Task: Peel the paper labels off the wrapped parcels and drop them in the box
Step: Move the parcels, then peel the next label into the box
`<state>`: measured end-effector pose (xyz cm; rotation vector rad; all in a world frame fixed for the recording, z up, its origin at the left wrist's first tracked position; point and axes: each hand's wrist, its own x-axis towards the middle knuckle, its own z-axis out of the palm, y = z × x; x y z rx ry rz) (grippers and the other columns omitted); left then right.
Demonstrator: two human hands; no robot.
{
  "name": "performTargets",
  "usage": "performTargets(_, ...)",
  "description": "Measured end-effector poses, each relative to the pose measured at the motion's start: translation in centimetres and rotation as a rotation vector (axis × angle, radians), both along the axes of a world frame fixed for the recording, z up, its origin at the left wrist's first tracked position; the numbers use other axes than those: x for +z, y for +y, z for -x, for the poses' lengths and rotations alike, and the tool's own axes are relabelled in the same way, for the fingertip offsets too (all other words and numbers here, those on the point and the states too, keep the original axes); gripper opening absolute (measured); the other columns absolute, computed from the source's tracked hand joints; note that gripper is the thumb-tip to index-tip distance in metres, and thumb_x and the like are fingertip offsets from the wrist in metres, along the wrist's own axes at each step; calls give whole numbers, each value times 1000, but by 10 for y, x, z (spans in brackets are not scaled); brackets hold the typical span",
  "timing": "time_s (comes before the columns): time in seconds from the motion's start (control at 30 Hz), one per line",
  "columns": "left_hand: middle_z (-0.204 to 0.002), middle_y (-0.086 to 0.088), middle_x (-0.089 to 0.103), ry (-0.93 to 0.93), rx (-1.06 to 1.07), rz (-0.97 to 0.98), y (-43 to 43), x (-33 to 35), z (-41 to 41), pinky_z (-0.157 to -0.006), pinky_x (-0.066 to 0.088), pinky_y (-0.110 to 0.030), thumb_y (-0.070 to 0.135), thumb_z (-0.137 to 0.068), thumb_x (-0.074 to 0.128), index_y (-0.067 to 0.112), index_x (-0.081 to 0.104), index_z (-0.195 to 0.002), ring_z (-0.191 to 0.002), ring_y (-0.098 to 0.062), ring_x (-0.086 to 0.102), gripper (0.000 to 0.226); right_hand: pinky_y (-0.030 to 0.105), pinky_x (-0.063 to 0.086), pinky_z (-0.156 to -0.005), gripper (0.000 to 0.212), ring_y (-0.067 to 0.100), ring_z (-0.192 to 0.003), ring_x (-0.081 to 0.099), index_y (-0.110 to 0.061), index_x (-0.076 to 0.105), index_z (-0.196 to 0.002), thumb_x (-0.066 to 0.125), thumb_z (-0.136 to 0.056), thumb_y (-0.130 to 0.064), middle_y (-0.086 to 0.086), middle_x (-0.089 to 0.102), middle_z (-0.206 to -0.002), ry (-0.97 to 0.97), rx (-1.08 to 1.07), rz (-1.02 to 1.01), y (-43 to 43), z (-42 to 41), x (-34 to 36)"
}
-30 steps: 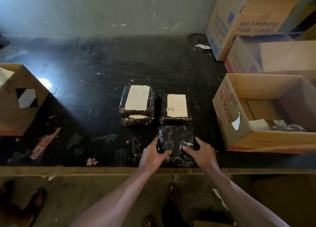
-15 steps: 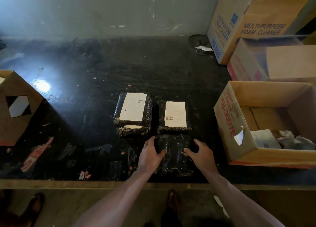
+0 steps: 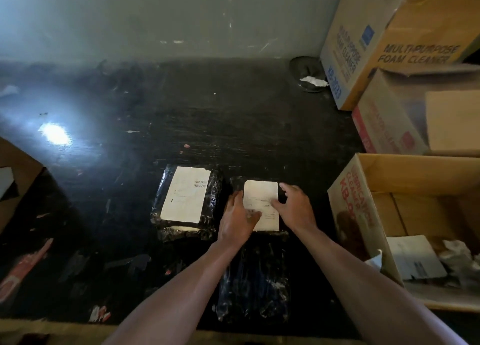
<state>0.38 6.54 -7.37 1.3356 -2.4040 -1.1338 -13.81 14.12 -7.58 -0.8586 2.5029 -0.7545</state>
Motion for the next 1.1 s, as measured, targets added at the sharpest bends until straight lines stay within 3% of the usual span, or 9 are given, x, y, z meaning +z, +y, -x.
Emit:
performTargets(0.17, -162, -9, 19, -52, 13, -4, -16, -15, 12, -114, 29, -36, 36, -87, 72, 7, 18, -155, -147, -22, 21, 91, 36, 42, -106, 61, 23, -135, 47, -14, 49, -145, 71, -90, -30, 8, 49, -146, 39, 82, -59, -28, 21, -10)
performTargets(0.47, -165, 1, -1, -87, -61, -37, -20, -30, 5, -112, 32, -36, 46, -83, 73, 12, 7, -157, -149, -17, 14, 104, 28, 46, -90, 36, 18, -114, 56, -16, 70, -119, 77, -85, -23, 1, 63, -121, 91, 133, -36, -44, 33, -18)
performTargets(0.6, -165, 2, -4, -73, -90, -49, -21, -31, 3, -114, 30, -37, 46, -82, 73, 13, 6, -157, -150, -17, 10, 106, 21, 46, -73, 7, 11, -93, 63, -20, 73, -94, 72, -89, -17, -3, 67, -100, 86, 127, -22, -48, 33, -13)
performTargets(0.67, -165, 3, -4, -73, -81, -53, -21, -32, 3, -113, 31, -40, 45, -82, 74, 14, 6, -157, -150, -17, 11, 105, 20, 46, -67, 7, 8, -86, 64, -22, 71, -88, 68, -91, -17, -6, 68, -91, 68, 127, -13, -48, 32, -10)
performTargets(0.8, -165, 2, -3, -61, -54, -61, -21, -33, 4, -112, 34, -38, 42, -80, 76, 13, 6, -157, -148, -16, 17, 108, 19, 49, -67, 6, 5, -82, 63, -22, 69, -92, 66, -94, -19, -9, 67, -89, 50, 149, 8, -41, 26, 2)
performTargets(0.93, -165, 0, 1, -47, -63, -73, -22, -34, 2, -114, 27, -33, 39, -79, 78, 13, 9, -157, -149, -15, 13, 107, 24, 54, -74, 4, 4, -86, 61, -20, 69, -96, 66, -94, -18, -11, 65, -92, 40, 123, 72, -26, 21, 23)
performTargets(1.1, -165, 0, 1, -27, -76, -97, -17, -29, 0, -117, 20, -35, 36, -81, 76, 16, 12, -157, -150, -14, 1, 101, 13, 44, -64, 4, -1, -78, 59, -21, 70, -95, 68, -92, -19, -11, 66, -93, 38, 88, 109, -7, 18, 38)
